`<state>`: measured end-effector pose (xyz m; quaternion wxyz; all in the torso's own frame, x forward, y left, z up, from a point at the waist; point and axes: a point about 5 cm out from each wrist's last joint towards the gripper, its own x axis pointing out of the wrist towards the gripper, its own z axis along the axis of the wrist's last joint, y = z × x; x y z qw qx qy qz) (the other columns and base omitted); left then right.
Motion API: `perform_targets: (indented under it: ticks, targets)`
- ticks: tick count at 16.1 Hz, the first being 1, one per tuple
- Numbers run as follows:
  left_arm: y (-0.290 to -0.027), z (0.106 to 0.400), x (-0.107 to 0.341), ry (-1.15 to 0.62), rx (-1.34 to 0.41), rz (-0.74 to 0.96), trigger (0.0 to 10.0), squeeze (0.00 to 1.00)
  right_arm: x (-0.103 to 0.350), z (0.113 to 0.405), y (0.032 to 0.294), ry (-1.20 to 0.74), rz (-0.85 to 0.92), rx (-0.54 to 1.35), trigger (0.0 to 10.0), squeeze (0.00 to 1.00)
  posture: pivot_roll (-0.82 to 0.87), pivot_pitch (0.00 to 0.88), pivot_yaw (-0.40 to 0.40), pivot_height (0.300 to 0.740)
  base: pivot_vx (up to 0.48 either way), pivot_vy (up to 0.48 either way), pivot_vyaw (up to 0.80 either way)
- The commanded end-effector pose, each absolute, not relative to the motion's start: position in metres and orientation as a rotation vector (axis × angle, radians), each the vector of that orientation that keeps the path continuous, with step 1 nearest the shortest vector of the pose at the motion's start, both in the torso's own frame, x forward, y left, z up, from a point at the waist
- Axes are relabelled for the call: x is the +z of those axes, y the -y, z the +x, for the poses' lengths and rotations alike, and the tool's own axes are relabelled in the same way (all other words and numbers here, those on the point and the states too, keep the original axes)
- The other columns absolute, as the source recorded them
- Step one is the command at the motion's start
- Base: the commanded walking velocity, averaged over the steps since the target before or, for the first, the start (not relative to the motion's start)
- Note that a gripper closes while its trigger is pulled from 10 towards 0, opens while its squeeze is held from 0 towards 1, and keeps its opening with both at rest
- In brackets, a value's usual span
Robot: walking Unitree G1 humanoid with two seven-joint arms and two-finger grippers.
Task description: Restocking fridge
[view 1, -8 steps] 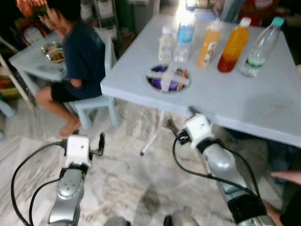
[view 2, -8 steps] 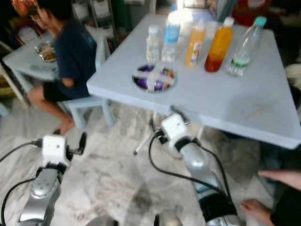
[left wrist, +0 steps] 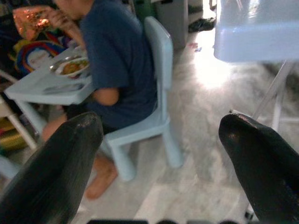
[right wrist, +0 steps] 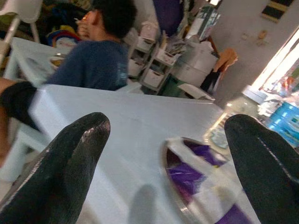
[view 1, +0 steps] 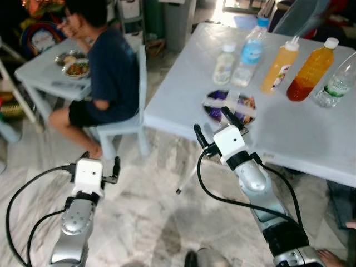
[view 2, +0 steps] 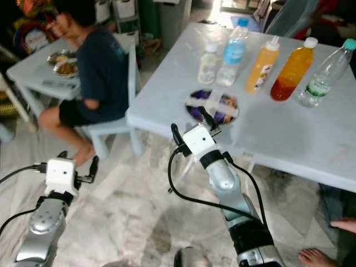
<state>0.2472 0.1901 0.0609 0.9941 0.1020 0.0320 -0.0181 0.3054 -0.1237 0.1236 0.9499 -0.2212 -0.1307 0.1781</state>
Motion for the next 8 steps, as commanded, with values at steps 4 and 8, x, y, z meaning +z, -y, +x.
perform_targets:
  ticks: [4,8]
  targets:
    - [-0.195,0.244,0.062,-0.062,-0.032,0.204,10.0,0.0,0.125,0.307,0.125,0.278,-0.478,0.327,10.0,0.0,0.01,0.088,-0.01,0.74,0.163,-0.065,0.0]
    - [-0.195,0.241,0.061,-0.07,-0.039,0.226,10.0,0.0,0.114,0.312,0.141,0.182,-0.456,0.247,10.0,0.0,0.01,0.088,-0.01,0.74,0.0,0.0,0.0]
